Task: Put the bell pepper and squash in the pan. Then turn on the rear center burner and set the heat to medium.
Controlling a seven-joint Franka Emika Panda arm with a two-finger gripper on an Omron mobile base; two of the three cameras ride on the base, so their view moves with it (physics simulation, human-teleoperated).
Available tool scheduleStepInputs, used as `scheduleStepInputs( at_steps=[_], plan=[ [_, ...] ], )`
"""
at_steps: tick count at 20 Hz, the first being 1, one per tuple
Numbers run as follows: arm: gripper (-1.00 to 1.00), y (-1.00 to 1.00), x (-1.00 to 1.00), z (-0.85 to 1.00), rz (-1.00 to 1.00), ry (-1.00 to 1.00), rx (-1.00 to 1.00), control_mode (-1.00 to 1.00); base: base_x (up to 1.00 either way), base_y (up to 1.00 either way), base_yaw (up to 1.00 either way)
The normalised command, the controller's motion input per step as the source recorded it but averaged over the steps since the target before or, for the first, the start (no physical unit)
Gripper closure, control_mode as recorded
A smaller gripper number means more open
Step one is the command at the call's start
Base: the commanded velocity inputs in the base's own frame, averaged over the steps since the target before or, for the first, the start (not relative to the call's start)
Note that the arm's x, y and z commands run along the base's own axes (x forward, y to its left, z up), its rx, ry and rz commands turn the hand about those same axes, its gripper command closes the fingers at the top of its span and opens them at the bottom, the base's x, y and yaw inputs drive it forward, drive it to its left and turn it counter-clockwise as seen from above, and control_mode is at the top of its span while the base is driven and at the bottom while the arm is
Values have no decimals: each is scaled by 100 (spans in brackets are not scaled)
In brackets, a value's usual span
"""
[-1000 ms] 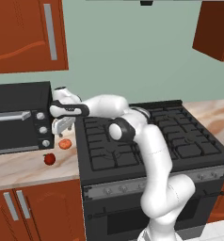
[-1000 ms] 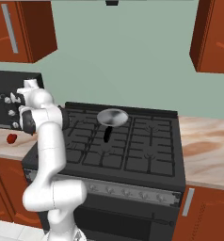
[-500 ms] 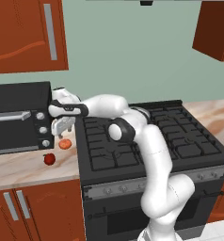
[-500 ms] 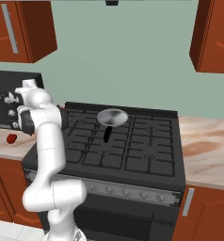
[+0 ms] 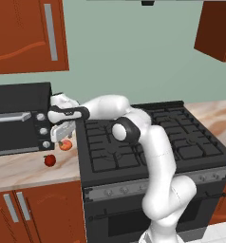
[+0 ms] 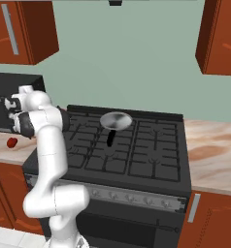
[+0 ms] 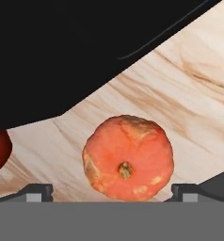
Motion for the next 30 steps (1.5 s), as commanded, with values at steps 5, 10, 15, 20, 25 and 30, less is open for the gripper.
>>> scheduleStepInputs(
  at_steps=[5,10,15,20,25,30],
  plan=[
    [-100,0,0,-23,0,1,0,-100,0,0,0],
    [-100,0,7,-27,0,0,0,-100,0,0,0],
    [-100,0,14,-17,0,0,0,-100,0,0,0],
    [100,0,5,-2,0,0,0,-100,0,0,0],
    [100,0,0,0,0,0,0,-100,0,0,0],
    [100,-12,-2,42,0,-4,-4,-100,0,0,0]
  ],
)
